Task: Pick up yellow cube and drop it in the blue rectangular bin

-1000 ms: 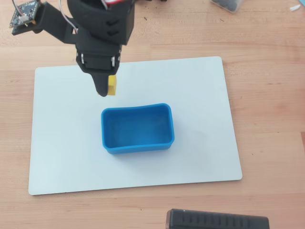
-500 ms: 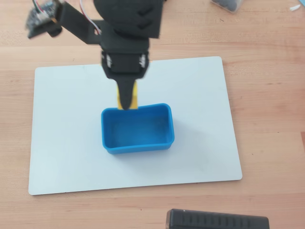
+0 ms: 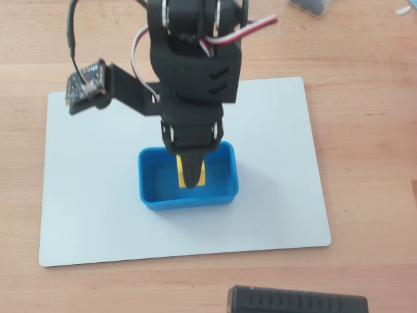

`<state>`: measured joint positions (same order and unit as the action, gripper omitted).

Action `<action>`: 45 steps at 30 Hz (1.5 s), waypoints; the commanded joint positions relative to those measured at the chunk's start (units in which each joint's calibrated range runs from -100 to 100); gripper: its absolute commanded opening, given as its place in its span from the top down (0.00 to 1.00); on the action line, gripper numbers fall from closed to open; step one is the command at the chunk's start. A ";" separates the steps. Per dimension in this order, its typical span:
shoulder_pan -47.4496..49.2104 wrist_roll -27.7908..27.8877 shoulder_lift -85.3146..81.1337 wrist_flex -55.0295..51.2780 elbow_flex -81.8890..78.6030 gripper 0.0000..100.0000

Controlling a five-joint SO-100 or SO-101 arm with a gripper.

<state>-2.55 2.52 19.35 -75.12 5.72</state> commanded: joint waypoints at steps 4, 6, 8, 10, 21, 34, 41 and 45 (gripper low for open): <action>0.06 -0.73 1.59 3.94 6.01 0.96; 0.06 -0.73 1.69 3.94 6.01 0.95; 0.06 -0.73 1.69 3.69 6.01 0.89; -0.02 -0.83 1.69 3.36 6.01 0.83; -0.45 -1.66 -8.62 -0.93 2.28 0.87; -5.51 -1.95 -46.15 2.29 -31.35 1.00; -4.66 -1.66 -64.45 8.24 -54.17 1.00; -3.46 -1.61 -73.37 11.62 -65.17 1.00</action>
<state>-7.18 1.10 -39.12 -68.32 -48.42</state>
